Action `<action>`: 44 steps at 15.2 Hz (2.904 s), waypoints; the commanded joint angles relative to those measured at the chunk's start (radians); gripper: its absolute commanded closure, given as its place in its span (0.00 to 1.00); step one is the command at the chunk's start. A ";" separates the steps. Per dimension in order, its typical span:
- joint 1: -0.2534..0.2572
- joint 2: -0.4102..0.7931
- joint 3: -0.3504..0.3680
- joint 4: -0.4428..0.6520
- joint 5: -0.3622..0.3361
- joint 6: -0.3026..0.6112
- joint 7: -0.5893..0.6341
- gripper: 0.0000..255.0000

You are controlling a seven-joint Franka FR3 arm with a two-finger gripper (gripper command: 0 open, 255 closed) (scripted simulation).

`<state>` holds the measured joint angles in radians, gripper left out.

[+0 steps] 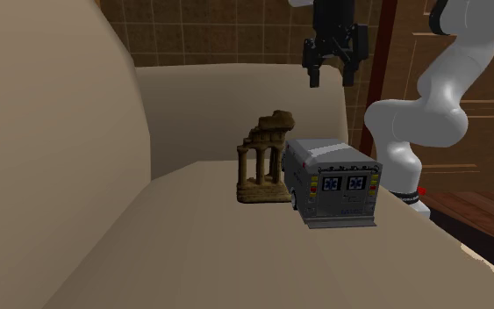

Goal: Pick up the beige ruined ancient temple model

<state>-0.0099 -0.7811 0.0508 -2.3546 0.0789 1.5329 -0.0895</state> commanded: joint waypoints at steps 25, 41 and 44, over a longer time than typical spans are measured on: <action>-0.001 0.575 0.207 0.292 -0.048 0.304 0.276 0.00; -0.003 0.571 0.205 0.355 -0.048 0.237 0.275 1.00; -0.003 0.572 0.204 0.396 -0.049 0.197 0.275 1.00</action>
<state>-0.0133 -0.2109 0.2548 -1.9748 0.0305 1.7441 0.1843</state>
